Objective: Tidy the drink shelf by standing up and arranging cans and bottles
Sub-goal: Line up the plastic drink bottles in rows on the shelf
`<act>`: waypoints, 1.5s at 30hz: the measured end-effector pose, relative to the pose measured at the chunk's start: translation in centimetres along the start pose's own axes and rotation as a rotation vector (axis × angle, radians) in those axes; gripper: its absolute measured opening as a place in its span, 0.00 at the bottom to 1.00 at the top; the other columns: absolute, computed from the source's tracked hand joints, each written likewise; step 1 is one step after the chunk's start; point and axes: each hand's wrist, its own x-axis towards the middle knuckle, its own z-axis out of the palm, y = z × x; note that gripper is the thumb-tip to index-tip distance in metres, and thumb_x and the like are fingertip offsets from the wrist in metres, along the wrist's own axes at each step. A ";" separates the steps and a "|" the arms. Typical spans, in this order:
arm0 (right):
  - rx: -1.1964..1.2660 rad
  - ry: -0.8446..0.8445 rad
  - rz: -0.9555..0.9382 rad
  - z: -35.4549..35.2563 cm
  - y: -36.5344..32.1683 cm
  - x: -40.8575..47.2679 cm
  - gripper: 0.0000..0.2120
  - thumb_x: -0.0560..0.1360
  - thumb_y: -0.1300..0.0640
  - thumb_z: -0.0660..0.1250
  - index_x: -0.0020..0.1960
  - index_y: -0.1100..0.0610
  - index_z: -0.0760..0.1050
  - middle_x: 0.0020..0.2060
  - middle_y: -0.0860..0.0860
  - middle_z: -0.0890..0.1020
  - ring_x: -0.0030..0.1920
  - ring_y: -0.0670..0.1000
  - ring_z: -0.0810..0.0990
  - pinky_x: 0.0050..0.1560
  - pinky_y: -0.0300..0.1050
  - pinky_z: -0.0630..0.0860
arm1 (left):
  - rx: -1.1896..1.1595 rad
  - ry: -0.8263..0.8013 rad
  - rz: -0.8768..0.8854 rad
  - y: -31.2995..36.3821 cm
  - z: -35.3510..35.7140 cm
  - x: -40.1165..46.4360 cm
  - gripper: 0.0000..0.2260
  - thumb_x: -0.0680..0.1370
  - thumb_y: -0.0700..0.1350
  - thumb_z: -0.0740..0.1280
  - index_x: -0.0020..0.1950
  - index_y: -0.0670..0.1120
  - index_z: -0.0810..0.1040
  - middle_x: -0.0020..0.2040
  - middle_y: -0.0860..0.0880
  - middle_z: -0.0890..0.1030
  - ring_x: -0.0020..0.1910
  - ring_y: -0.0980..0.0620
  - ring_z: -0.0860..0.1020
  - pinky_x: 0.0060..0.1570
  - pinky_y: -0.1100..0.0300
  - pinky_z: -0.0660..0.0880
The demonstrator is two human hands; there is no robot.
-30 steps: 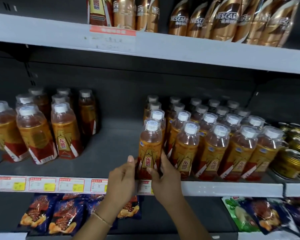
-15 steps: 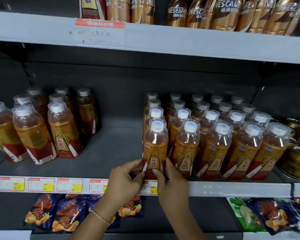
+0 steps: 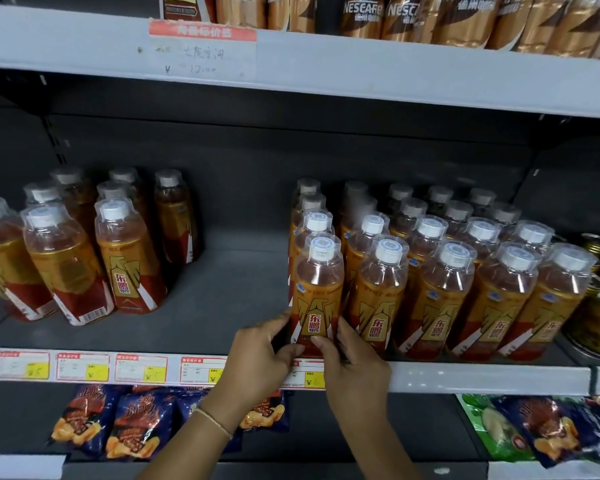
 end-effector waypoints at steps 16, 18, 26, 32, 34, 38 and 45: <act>0.174 0.193 -0.214 -1.2 -0.2 -2.5 0.10 0.76 0.57 0.70 0.52 0.62 0.83 0.42 0.53 0.81 0.42 0.41 0.79 0.46 0.27 0.74 | -0.155 0.401 -0.004 -0.7 -0.3 -1.7 0.02 0.76 0.45 0.72 0.46 0.53 0.82 0.41 0.56 0.78 0.43 0.56 0.79 0.46 0.67 0.75; 0.219 0.145 -0.220 -0.9 -0.8 -2.8 0.11 0.76 0.56 0.68 0.51 0.63 0.84 0.41 0.54 0.81 0.41 0.41 0.78 0.46 0.26 0.74 | -0.144 0.534 -0.024 -0.5 -0.6 -2.2 0.14 0.78 0.52 0.67 0.33 0.52 0.73 0.30 0.55 0.71 0.31 0.55 0.71 0.34 0.61 0.70; 0.306 -0.065 -0.310 3.1 -4.9 -2.9 0.09 0.75 0.63 0.71 0.54 0.63 0.83 0.43 0.51 0.82 0.42 0.44 0.81 0.44 0.36 0.79 | 0.007 0.639 -0.094 -1.1 -4.8 -2.7 0.13 0.82 0.52 0.56 0.42 0.48 0.74 0.29 0.57 0.72 0.30 0.59 0.72 0.31 0.66 0.65; 0.338 -0.237 -0.226 7.9 -8.4 -1.3 0.14 0.77 0.55 0.69 0.61 0.55 0.81 0.49 0.45 0.81 0.49 0.41 0.81 0.49 0.35 0.79 | 0.047 0.669 -0.130 -3.5 -11.9 -1.9 0.18 0.79 0.33 0.60 0.67 0.46 0.70 0.41 0.48 0.78 0.39 0.55 0.76 0.41 0.65 0.71; 0.336 -0.281 -0.187 10.0 -9.4 -0.6 0.15 0.77 0.54 0.69 0.63 0.54 0.80 0.50 0.44 0.81 0.50 0.40 0.81 0.50 0.35 0.79 | 0.073 0.684 -0.123 -4.6 -14.2 -1.7 0.19 0.77 0.32 0.61 0.67 0.44 0.70 0.48 0.47 0.79 0.47 0.52 0.76 0.50 0.62 0.72; 0.245 -0.401 -0.112 15.2 -11.6 1.2 0.21 0.77 0.53 0.72 0.68 0.54 0.76 0.55 0.49 0.83 0.55 0.46 0.81 0.55 0.48 0.81 | 0.116 0.651 -0.151 -7.2 -17.8 -1.3 0.18 0.77 0.33 0.63 0.67 0.41 0.73 0.55 0.47 0.78 0.55 0.49 0.77 0.58 0.55 0.72; 0.151 -0.590 0.053 22.6 -14.6 4.1 0.40 0.70 0.48 0.78 0.77 0.50 0.64 0.69 0.51 0.76 0.68 0.50 0.75 0.68 0.54 0.74 | 0.102 0.432 -0.218 -9.5 -19.3 0.1 0.21 0.79 0.38 0.63 0.72 0.39 0.69 0.61 0.42 0.77 0.59 0.45 0.76 0.61 0.49 0.74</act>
